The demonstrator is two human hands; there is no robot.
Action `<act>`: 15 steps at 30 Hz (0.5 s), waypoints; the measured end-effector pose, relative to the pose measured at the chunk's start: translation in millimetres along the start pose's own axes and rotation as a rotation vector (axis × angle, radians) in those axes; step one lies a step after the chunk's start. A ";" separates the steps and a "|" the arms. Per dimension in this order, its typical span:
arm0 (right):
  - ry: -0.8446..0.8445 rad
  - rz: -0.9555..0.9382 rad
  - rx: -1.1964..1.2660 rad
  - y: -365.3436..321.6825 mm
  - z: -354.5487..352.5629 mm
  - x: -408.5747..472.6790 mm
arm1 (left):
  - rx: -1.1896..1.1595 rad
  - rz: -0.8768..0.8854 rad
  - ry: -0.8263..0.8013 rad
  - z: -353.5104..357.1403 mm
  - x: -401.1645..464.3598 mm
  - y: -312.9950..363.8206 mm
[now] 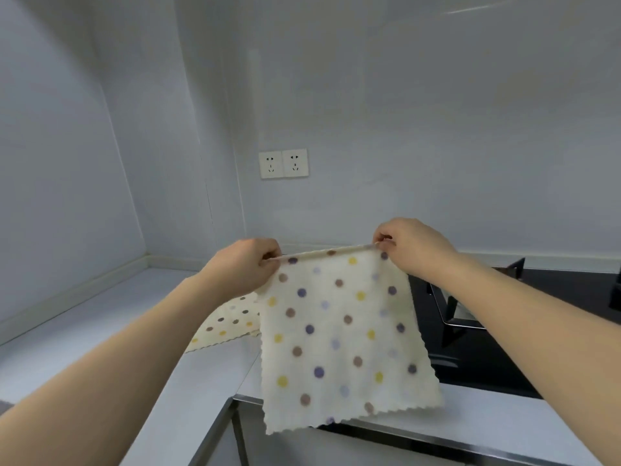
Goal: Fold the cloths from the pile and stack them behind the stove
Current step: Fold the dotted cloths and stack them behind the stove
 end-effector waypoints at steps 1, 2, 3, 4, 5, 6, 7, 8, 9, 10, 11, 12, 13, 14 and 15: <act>0.000 0.002 -0.016 1.1 9.6 9.2 | -0.011 -0.025 0.012 10.6 6.5 -8.2; 0.000 0.005 -0.020 1.9 20.3 18.9 | -0.024 -0.045 0.025 22.0 13.6 -16.5; -0.002 0.019 -0.014 2.9 31.3 28.4 | -0.032 -0.067 0.033 33.1 20.9 -24.3; -0.006 0.039 -0.001 3.9 42.3 36.8 | -0.032 -0.092 0.036 43.7 27.8 -31.7; -0.009 0.060 0.014 4.6 53.5 44.3 | -0.026 -0.115 0.041 53.5 34.3 -38.9; -0.007 0.075 0.030 5.3 63.9 50.4 | -0.018 -0.128 0.050 62.2 40.2 -45.8; -0.005 0.085 0.051 5.5 73.4 55.3 | -0.007 -0.131 0.060 70.0 45.1 -52.3; -0.003 0.088 0.071 5.2 81.3 57.7 | 0.008 -0.125 0.068 76.7 47.8 -57.7; -0.003 0.084 0.083 4.3 88.2 58.2 | 0.030 -0.108 0.073 82.8 47.8 -62.9; -0.003 0.074 0.083 3.8 94.5 55.9 | 0.055 -0.080 0.080 88.8 44.7 -66.3; -0.004 0.061 0.074 3.6 101.0 51.3 | 0.078 -0.039 0.091 94.9 37.9 -68.4; -0.005 0.051 0.060 4.2 107.3 43.7 | 0.094 0.011 0.106 102.0 28.0 -69.8; -0.011 0.050 0.049 6.1 114.1 33.3 | 0.099 0.063 0.122 110.4 15.6 -70.2; -0.022 0.056 0.042 9.0 122.0 20.8 | 0.100 0.111 0.129 119.9 1.5 -69.3; -0.038 0.066 0.038 13.2 131.2 6.4 | 0.098 0.157 0.116 130.5 -13.4 -67.3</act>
Point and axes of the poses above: each hand's wrist, its own x-axis towards the middle knuckle, its own z-axis out of the palm, y = z × x, the point moved 1 cm from there along x, towards the middle knuckle, and after that the axes turned 14 degrees about z, right-handed, at the moved point
